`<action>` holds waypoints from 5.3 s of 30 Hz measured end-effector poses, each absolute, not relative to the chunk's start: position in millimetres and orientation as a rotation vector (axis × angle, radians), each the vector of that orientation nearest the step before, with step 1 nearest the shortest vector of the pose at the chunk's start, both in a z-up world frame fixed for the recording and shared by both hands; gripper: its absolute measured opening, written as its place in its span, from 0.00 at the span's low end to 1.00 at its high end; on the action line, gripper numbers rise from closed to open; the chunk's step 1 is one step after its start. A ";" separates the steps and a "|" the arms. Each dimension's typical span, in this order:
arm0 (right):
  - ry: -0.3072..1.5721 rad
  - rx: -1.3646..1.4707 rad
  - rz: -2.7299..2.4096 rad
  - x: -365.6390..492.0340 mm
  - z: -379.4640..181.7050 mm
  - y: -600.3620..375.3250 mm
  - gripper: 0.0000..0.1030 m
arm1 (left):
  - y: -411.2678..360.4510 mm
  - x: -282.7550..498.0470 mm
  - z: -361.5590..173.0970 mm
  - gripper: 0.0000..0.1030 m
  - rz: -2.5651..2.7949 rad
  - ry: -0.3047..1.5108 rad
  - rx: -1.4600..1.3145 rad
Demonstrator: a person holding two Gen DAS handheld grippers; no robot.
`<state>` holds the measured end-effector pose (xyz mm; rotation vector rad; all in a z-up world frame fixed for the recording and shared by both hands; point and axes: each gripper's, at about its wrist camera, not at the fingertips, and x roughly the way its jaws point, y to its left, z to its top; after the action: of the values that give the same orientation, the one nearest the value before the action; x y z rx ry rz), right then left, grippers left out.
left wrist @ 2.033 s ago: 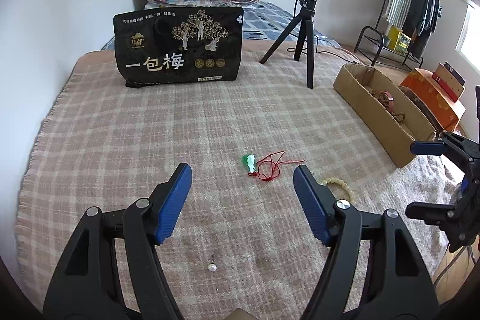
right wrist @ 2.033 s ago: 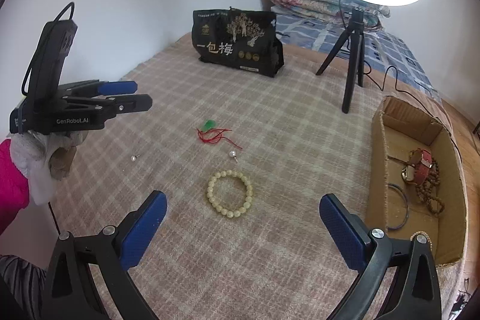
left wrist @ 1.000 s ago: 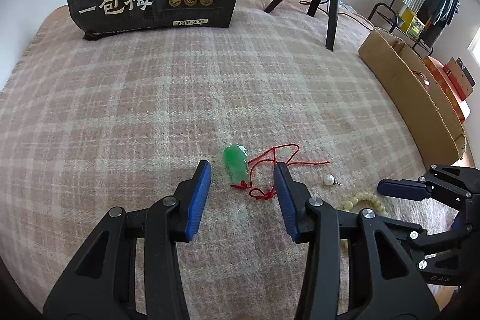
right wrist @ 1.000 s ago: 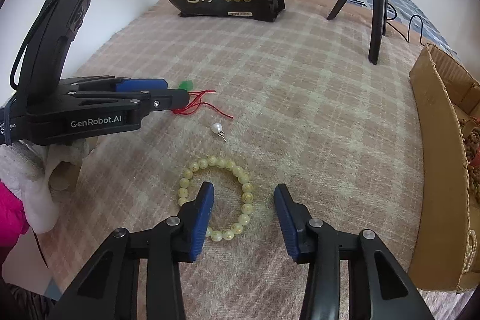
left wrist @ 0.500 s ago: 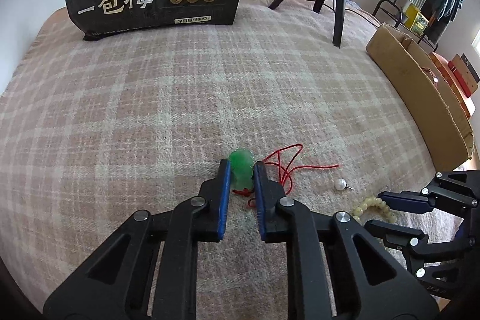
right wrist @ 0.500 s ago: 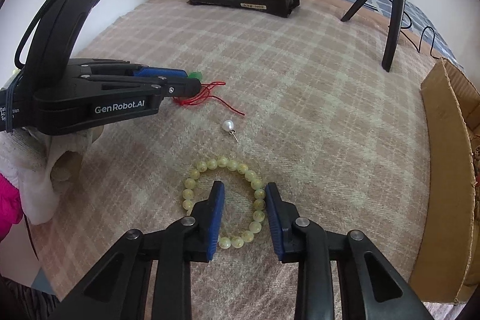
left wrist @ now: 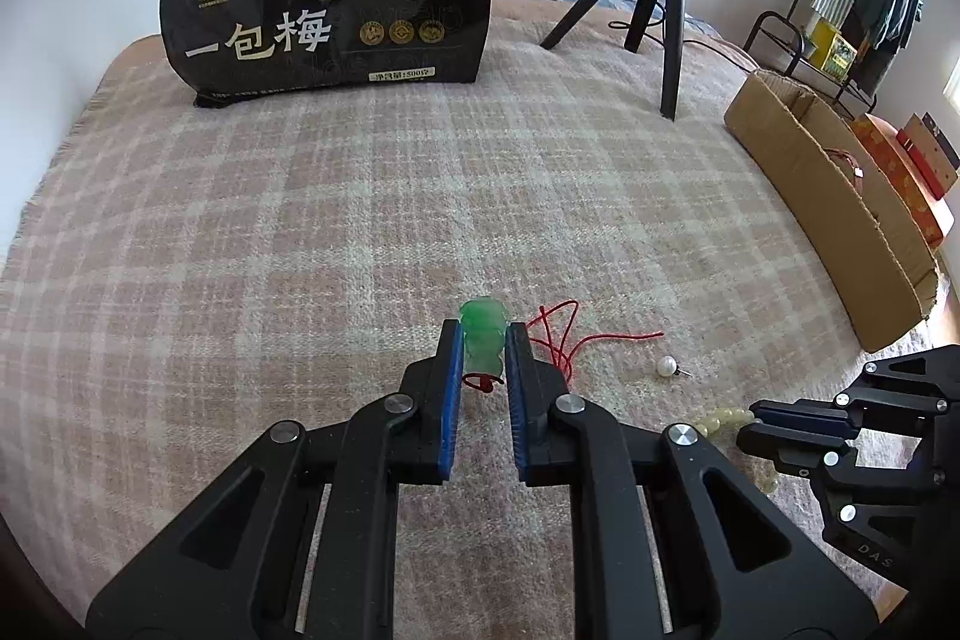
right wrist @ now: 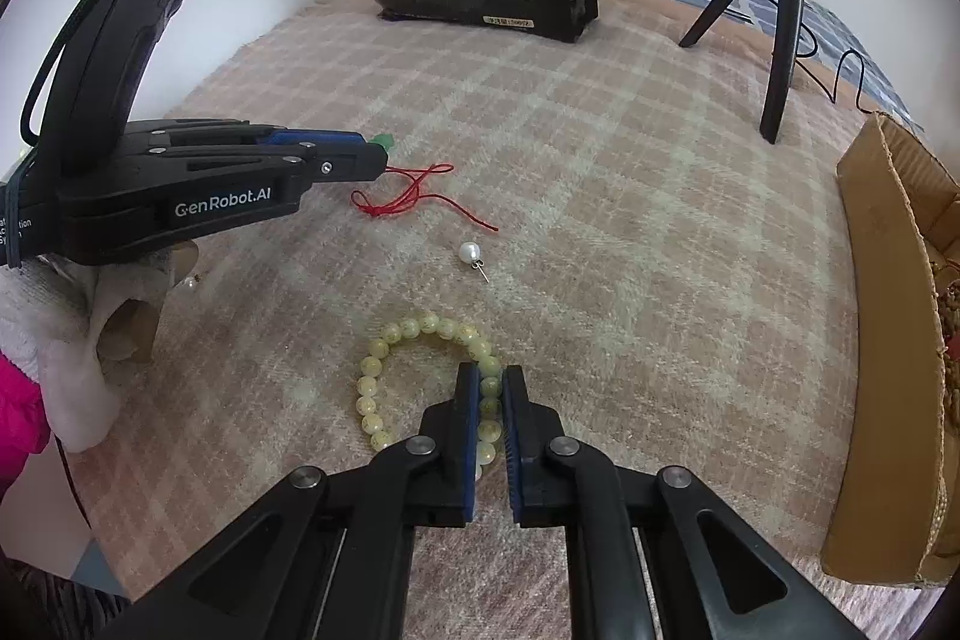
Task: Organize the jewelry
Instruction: 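Grasp the green jade pendant with the left tool while the right tool grasps the cream bracelet, then carry the pendant and cream bracelet over the cardboard box with both tools, then open the left tool over the box while the right tool releases the bracelet, then withdraw both tools from the box toward the pearl stud earring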
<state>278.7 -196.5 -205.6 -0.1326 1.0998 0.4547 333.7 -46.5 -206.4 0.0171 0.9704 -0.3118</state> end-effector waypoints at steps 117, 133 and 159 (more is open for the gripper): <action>0.837 0.097 0.099 256.0 -119.5 -457.0 0.77 | -323.4 384.5 -103.5 0.59 -0.562 0.753 0.097; 0.828 0.087 0.051 247.6 -107.4 -451.1 0.98 | -308.1 370.3 -86.7 0.59 -0.559 0.744 0.091; 0.710 0.060 0.070 206.2 -46.8 -395.4 1.00 | -182.3 295.4 -6.9 0.59 -0.489 0.642 0.060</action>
<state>206.2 -395.4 -46.8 0.0598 0.7098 0.0698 295.4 -182.3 -6.9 0.0599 0.6421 -0.4890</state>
